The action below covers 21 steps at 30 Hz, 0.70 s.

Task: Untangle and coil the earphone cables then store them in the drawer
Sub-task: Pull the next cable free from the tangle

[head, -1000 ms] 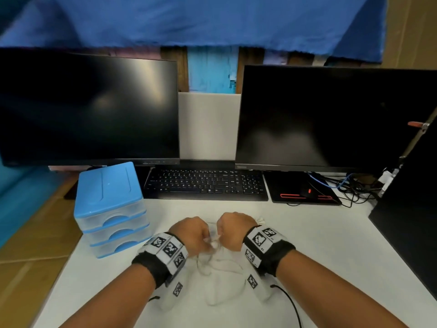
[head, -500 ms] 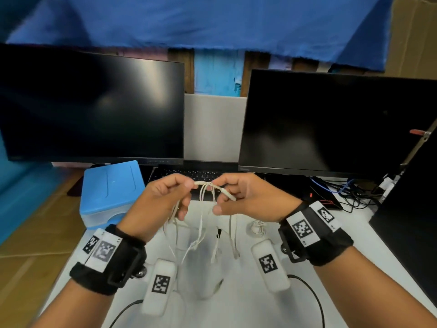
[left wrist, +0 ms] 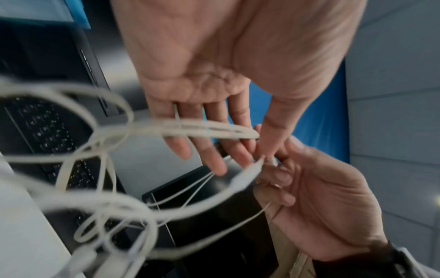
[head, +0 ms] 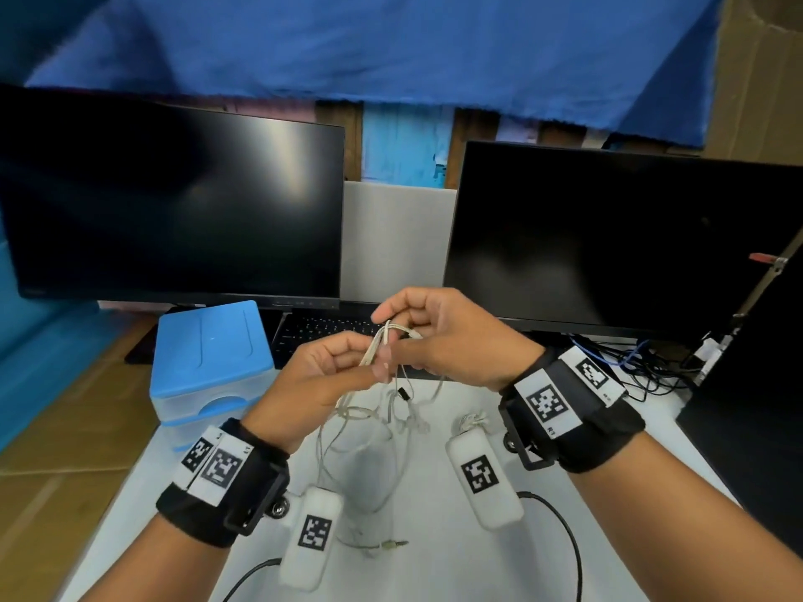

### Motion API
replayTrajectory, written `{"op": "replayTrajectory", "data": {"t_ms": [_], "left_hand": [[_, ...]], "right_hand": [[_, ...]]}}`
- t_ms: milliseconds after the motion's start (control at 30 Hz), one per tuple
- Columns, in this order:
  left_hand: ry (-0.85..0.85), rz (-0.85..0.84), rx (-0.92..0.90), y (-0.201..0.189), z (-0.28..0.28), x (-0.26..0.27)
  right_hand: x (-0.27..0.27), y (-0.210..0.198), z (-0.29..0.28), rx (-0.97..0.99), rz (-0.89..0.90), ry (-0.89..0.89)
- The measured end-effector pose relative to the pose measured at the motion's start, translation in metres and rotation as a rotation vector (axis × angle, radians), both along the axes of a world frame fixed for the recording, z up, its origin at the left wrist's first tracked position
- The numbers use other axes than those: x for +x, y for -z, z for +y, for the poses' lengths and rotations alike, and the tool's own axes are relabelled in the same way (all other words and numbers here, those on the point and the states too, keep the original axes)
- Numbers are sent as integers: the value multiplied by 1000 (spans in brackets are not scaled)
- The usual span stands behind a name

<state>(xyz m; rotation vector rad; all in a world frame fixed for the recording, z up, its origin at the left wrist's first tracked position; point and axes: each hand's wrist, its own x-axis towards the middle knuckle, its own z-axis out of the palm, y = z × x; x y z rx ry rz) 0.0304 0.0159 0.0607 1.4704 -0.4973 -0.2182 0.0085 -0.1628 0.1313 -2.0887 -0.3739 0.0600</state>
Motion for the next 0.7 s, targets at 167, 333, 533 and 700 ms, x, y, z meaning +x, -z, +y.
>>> {"op": "replayTrajectory", "data": {"t_ms": [167, 333, 533, 700], "left_hand": [[119, 165, -119, -2, -2, -3], [-98, 25, -69, 4, -6, 1], [-292, 110, -58, -3, 6, 18], [-170, -81, 173, -52, 0, 21]], "right_hand": [[-3, -4, 4, -222, -129, 10], [-15, -13, 7, -265, -273, 54], [-54, -20, -8, -152, -42, -132], [-51, 15, -3, -534, -9, -66]]}}
